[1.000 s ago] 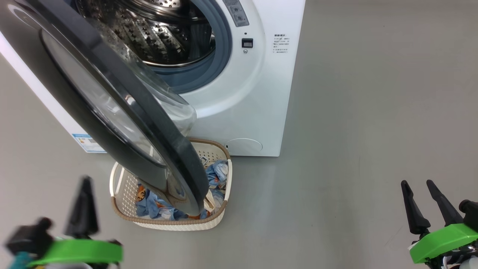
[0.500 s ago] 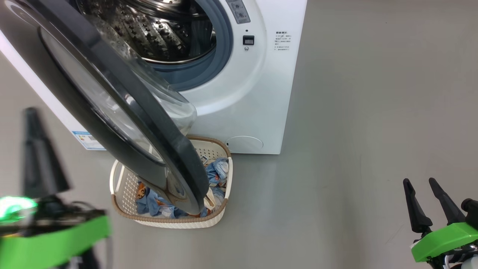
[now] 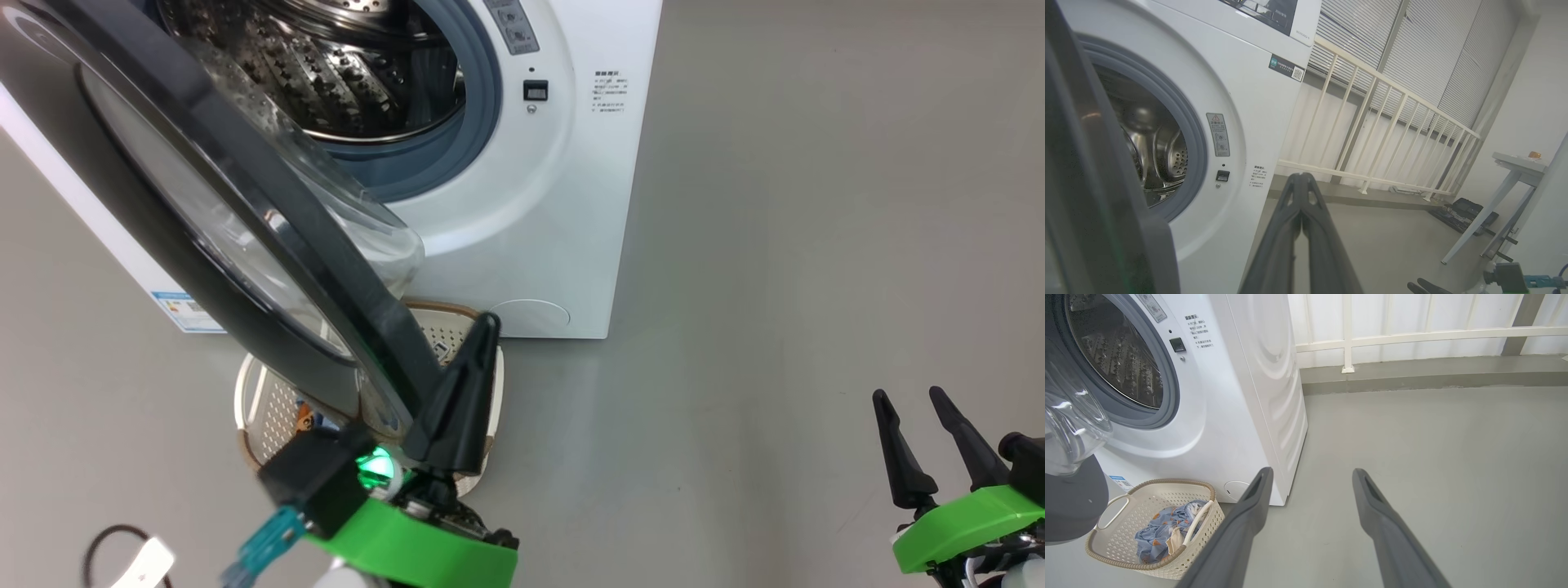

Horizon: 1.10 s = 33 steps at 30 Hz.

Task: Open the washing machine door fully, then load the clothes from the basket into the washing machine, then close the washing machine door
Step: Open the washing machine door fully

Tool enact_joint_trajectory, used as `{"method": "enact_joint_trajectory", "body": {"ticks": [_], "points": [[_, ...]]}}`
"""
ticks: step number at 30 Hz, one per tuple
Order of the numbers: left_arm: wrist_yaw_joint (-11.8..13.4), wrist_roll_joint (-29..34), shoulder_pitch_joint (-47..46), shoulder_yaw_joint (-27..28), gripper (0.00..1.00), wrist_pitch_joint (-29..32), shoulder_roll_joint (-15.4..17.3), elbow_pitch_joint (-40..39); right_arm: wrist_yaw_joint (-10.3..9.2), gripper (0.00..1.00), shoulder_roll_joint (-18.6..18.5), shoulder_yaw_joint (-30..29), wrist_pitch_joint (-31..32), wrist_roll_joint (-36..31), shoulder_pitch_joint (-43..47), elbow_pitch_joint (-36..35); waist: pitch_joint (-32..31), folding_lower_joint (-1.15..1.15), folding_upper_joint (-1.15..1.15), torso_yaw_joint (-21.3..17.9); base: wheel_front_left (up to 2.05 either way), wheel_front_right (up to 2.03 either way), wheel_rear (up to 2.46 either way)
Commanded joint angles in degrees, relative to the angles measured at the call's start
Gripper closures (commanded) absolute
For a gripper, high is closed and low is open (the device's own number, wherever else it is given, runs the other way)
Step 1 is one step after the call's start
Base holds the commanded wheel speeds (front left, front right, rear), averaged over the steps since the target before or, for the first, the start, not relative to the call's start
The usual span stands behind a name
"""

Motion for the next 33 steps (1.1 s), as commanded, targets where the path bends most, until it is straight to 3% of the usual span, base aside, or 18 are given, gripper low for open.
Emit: {"method": "enact_joint_trajectory", "body": {"ticks": [1,6,13,33], "points": [[0.38,-1.89,-2.75,0.69,1.00,-0.54,0.49,1.23,0.09,0.00,-0.85,1.23,-0.68,-0.36,0.01,-1.37,0.00,0.00,0.00,-0.06,0.00,0.00,0.00],[0.21,-4.51,-5.26,-0.63,1.00,-1.10,0.49,10.15,0.09,0.00,-0.76,1.16,-0.68,-0.24,-0.06,-1.28,0.03,0.00,0.00,-0.17,0.00,0.00,0.00],[-0.09,-7.27,-7.89,2.04,1.00,-1.28,0.49,17.55,0.09,0.00,-0.81,1.50,-0.68,-0.66,-0.15,-1.51,0.16,0.00,0.00,-0.37,0.00,0.00,0.00],[-0.99,-7.38,-6.84,6.38,1.00,-1.30,0.49,20.09,0.09,0.00,-1.31,1.47,-0.68,-0.99,-0.94,-2.37,0.78,0.00,0.00,0.75,0.00,0.00,0.00]]}}
